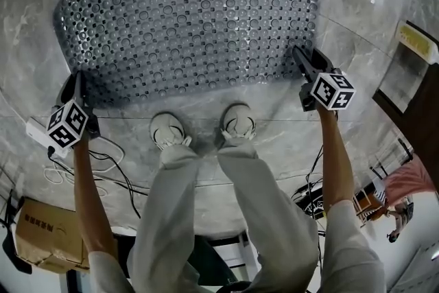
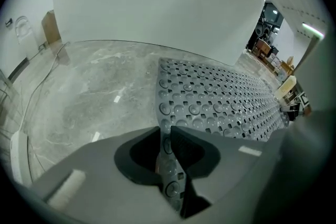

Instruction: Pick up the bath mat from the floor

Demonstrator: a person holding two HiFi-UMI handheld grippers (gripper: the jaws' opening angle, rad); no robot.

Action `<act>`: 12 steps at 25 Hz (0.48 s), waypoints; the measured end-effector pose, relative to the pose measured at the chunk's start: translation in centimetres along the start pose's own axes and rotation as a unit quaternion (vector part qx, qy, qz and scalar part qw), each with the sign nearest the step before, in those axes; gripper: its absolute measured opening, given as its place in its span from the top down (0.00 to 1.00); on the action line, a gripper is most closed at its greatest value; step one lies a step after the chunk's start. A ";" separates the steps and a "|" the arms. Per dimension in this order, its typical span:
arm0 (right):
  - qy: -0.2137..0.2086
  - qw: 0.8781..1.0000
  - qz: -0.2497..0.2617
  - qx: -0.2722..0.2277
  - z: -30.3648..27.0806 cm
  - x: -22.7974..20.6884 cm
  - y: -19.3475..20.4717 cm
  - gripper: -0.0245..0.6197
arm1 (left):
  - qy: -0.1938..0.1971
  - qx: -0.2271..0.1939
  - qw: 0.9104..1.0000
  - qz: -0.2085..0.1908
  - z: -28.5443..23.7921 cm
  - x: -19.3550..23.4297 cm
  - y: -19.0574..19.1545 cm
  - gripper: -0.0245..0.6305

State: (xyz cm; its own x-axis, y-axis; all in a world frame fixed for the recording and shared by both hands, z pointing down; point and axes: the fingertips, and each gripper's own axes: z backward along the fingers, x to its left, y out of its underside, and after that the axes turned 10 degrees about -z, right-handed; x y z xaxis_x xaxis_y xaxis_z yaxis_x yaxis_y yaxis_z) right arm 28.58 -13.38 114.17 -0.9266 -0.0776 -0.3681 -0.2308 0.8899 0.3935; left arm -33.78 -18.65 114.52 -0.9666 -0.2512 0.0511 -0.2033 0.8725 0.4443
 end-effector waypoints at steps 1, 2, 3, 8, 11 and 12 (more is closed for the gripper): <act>0.001 1.000 -0.008 -0.003 -0.1 0.0 -0.1 0.67 | 0.001 -0.003 1.000 0.002 0.0 0.0 -0.1 0.87; 0.006 1.000 -0.016 -0.007 -0.1 -0.3 -0.1 0.72 | 0.003 -0.005 1.000 0.004 0.1 0.0 -0.1 0.88; 0.011 1.000 -0.023 -0.010 0.0 -0.6 -0.2 0.77 | 0.006 -0.006 1.000 0.008 0.0 0.0 -0.1 0.88; 0.022 0.999 -0.019 0.025 -0.2 -1.0 0.0 0.86 | 0.022 0.008 1.000 0.011 -0.1 0.1 0.1 0.90; 0.039 0.998 0.018 0.036 0.2 -0.3 -0.5 0.91 | 0.024 0.005 1.000 0.008 0.3 -0.2 -0.5 0.92; 0.043 0.998 0.023 0.033 0.5 -0.1 -0.7 0.92 | 0.023 0.003 1.000 0.007 0.6 -0.3 -0.7 0.92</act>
State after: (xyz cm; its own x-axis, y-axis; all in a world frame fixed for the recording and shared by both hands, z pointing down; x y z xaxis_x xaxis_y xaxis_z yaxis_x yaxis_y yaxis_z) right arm 28.94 -13.77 113.55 -0.9586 -0.0708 -0.2759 -0.1691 0.9210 0.3509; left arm -33.42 -18.94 113.66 -0.9611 -0.2580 0.0981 -0.1912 0.8788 0.4372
